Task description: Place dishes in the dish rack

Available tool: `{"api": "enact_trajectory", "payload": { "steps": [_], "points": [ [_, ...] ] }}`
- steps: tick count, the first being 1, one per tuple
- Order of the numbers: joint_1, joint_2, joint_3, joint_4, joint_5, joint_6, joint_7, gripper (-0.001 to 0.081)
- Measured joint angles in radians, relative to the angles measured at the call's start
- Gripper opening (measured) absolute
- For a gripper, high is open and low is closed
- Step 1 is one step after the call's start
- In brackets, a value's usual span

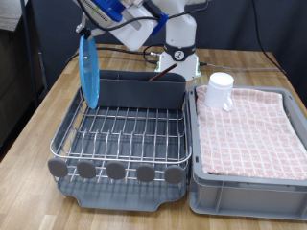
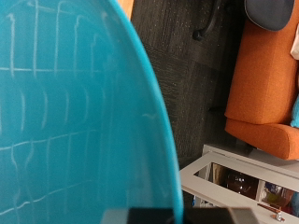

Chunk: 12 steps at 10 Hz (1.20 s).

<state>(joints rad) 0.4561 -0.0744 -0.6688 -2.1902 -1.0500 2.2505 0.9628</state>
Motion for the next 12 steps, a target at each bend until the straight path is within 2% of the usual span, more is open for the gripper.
{"api": "enact_trajectory", "payload": {
  "steps": [5, 12],
  "points": [
    [-0.006, 0.063, -0.048, -0.036, -0.029, 0.118, 0.018, 0.0019],
    [-0.007, 0.128, -0.087, -0.089, -0.100, 0.241, 0.116, 0.0019]
  ]
}}
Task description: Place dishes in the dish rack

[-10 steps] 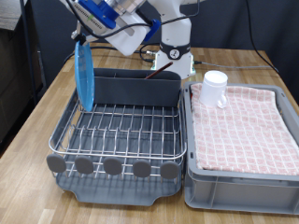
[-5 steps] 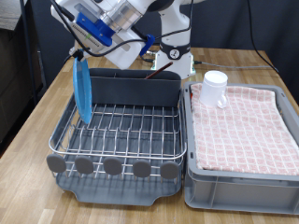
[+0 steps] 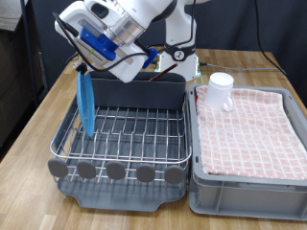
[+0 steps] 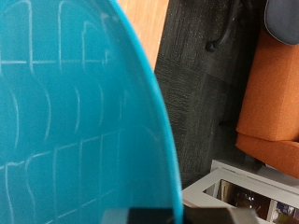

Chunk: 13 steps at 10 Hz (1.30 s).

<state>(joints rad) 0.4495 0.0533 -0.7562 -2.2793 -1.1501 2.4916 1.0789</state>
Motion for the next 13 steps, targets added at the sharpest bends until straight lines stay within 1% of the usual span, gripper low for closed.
{"api": "enact_trajectory", "payload": {
  "steps": [3, 6, 13],
  "points": [
    [0.000, 0.030, -0.006, -0.008, -0.012, 0.038, 0.027, 0.0019],
    [0.000, 0.051, -0.006, -0.010, -0.012, 0.052, 0.044, 0.0019],
    [0.000, 0.057, -0.009, -0.030, 0.004, 0.061, 0.126, 0.0019]
  ]
}}
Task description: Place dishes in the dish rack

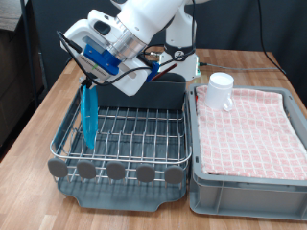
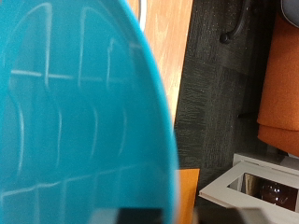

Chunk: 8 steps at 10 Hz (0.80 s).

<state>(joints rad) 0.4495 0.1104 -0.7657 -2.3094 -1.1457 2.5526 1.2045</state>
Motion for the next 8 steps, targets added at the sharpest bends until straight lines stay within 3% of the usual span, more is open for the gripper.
{"api": "enact_trajectory", "payload": {
  "steps": [1, 2, 3, 4, 5, 6, 7, 8],
  "points": [
    [0.000, 0.000, 0.000, -0.001, 0.004, -0.001, 0.001, 0.0105],
    [0.000, 0.000, 0.000, -0.001, 0.011, -0.003, 0.001, 0.0265],
    [0.001, -0.001, 0.001, 0.000, 0.038, -0.006, -0.006, 0.0265],
    [0.001, -0.005, 0.005, 0.001, 0.098, -0.012, -0.035, 0.0473],
    [0.001, -0.014, 0.009, 0.005, 0.177, -0.023, -0.082, 0.0473],
    [0.001, -0.027, 0.013, 0.014, 0.249, -0.044, -0.127, 0.0655],
    [0.001, -0.044, 0.016, 0.024, 0.320, -0.060, -0.171, 0.0655],
    [0.002, -0.065, 0.020, 0.037, 0.404, -0.078, -0.231, 0.0770]
  ]
}}
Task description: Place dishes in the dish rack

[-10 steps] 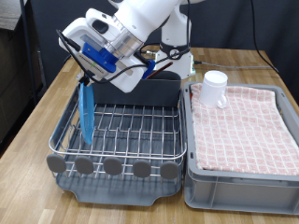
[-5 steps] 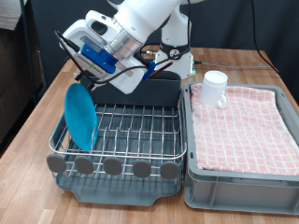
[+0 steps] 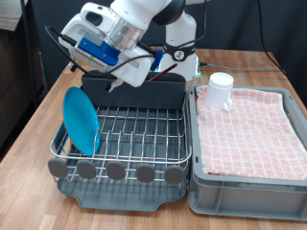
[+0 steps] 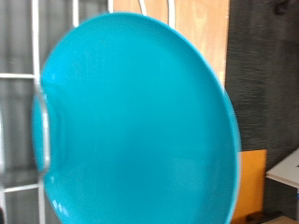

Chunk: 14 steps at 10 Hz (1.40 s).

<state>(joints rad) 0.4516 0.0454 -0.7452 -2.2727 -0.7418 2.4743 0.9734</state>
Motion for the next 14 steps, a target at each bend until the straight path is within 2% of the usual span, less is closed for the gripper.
{"api": "enact_trajectory", "payload": {
  "steps": [2, 4, 5, 6, 9, 12, 14],
  "points": [
    [0.007, -0.044, 0.010, 0.045, 0.154, -0.062, -0.135, 0.0795],
    [0.015, -0.069, 0.025, 0.114, 0.298, -0.154, -0.251, 0.0801],
    [0.020, -0.075, 0.035, 0.152, 0.342, -0.201, -0.269, 0.0802],
    [0.027, -0.078, 0.049, 0.179, 0.348, -0.212, -0.270, 0.0802],
    [0.033, -0.075, 0.053, 0.190, 0.348, -0.237, -0.269, 0.0802],
    [0.051, -0.073, 0.087, 0.213, 0.485, -0.405, -0.301, 0.0802],
    [0.076, -0.085, 0.121, 0.210, 0.560, -0.473, -0.319, 0.0802]
  ]
}}
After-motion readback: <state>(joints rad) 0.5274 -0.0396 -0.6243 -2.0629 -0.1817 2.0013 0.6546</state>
